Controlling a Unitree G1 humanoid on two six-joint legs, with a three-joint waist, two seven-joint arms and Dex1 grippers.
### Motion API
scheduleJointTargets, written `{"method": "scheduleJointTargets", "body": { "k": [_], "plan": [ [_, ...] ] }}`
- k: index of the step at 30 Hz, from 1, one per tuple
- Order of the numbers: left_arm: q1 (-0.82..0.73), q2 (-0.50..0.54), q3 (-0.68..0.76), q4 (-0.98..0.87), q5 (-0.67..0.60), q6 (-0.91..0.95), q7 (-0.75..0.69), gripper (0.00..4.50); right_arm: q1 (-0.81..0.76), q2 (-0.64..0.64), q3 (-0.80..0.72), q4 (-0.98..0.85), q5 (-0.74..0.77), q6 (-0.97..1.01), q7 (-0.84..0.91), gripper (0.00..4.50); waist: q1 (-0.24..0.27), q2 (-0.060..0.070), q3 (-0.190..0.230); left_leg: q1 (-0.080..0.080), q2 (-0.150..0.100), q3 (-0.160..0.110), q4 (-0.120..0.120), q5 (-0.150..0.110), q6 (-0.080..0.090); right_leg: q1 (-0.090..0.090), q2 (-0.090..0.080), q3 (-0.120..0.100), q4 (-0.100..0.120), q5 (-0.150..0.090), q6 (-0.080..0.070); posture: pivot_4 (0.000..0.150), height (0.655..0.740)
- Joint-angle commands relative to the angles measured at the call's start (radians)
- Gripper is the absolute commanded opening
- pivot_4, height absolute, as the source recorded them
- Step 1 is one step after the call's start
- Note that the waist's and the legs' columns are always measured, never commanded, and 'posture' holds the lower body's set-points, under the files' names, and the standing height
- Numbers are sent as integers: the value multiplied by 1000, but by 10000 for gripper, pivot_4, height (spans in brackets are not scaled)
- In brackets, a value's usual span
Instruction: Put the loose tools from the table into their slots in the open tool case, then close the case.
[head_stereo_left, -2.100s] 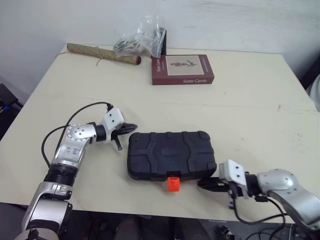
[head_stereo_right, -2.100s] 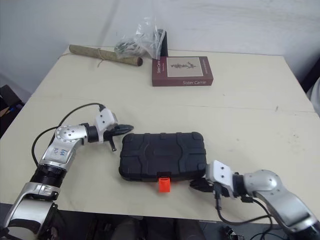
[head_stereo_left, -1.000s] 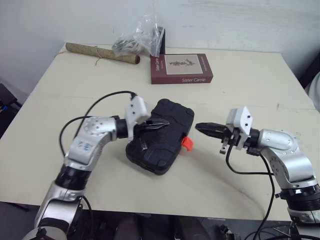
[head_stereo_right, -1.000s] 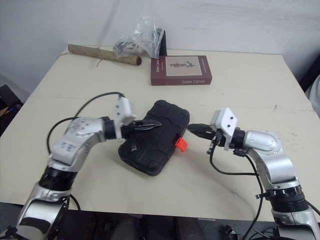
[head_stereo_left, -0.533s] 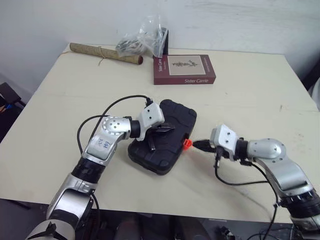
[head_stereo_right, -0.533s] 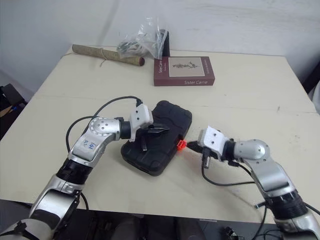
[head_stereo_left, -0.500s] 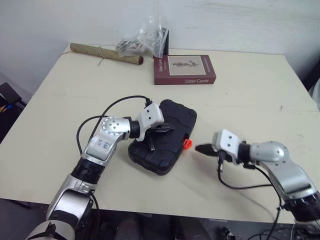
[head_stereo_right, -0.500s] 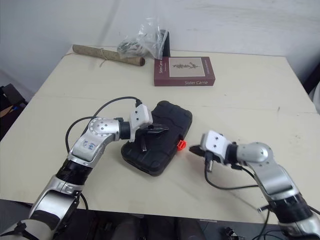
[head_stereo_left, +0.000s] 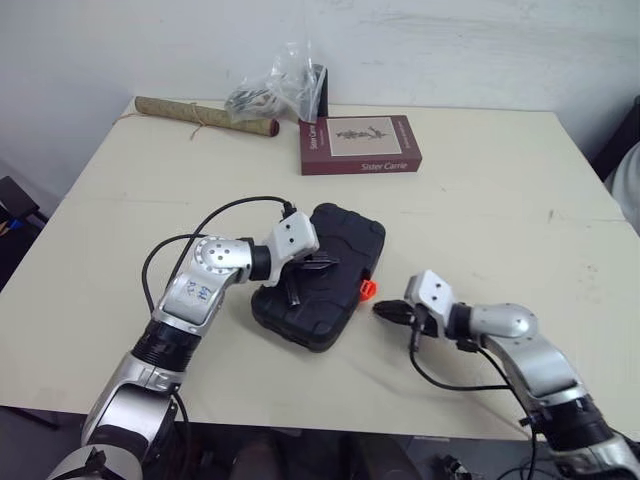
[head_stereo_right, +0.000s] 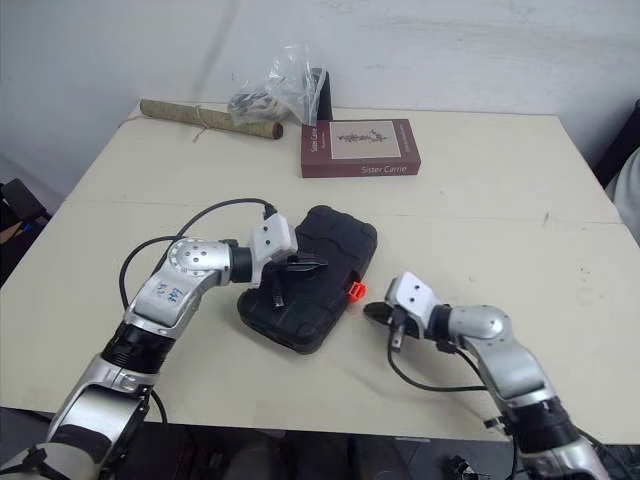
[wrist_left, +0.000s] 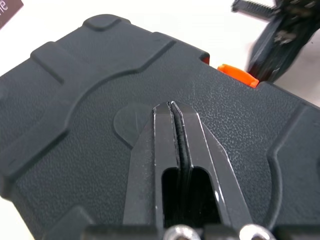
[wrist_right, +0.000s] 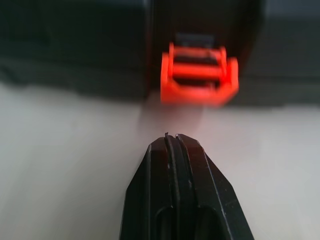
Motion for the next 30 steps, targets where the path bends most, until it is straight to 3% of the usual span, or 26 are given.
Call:
{"method": "scheduleJointTargets", "body": {
  "k": [1,10,19,23,28,30],
  "plan": [
    [61,18,-52,59,46,57,-11,219,-37,31,-22,-33,42,-15,0,0,2,0,0,0,0,0,0,0,0,0,0,0,0,0,0,1500,7400],
    [82,19,-52,86,52,30,-27,219,-86,119,-101,-106,164,0,3,0,-6,0,0,-1,0,0,0,0,0,-1,0,0,1,0,0,1500,7400],
    [113,29,-64,109,60,-13,-50,219,-141,54,-101,-193,187,124,37,0,-23,4,-4,1,0,0,-2,0,-1,0,0,0,0,0,0,1500,7400],
    [119,26,-51,120,61,-45,-48,219,-152,34,-87,-182,181,143,44,0,-14,0,-12,1,0,-2,-6,0,-1,2,0,-1,-6,0,0,1500,7400],
    [168,30,121,48,-77,-188,-77,219,-143,-35,-176,-154,206,108,69,0,-16,-1,-12,-1,-1,-1,-4,-1,1,2,-2,0,-7,0,0,1500,7400],
    [212,60,221,-21,-146,-197,-87,5215,-110,-106,-238,-160,229,114,103,6628,-19,0,-10,-1,-1,-1,-6,0,1,1,-1,-1,-7,0,0,1500,7400]
  ]
}}
